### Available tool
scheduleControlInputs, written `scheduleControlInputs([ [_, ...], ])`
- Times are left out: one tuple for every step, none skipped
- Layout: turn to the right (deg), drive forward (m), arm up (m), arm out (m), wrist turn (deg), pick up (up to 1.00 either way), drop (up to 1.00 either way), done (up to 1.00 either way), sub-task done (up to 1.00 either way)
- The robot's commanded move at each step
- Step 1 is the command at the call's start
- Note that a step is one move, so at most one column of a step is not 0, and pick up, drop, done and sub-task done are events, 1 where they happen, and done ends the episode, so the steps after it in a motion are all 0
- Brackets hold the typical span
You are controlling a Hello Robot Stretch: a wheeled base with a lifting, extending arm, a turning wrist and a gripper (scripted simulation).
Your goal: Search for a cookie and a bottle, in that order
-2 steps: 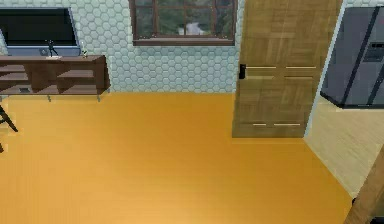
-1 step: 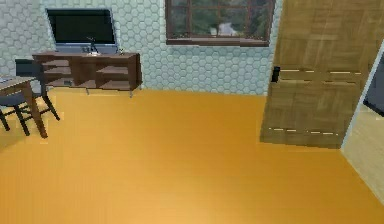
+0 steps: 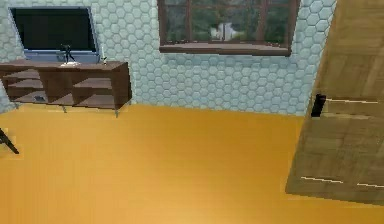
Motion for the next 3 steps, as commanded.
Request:
scheduleControlInputs([
  [45.0,0.0,0.0,0.0,0.0,0.0,0.0,0.0,0.0],
  [0.0,0.1,0.0,0.0,0.0,0.0,0.0,0.0,0.0],
  [6.0,0.0,0.0,0.0,0.0,0.0,0.0,0.0,0.0],
])
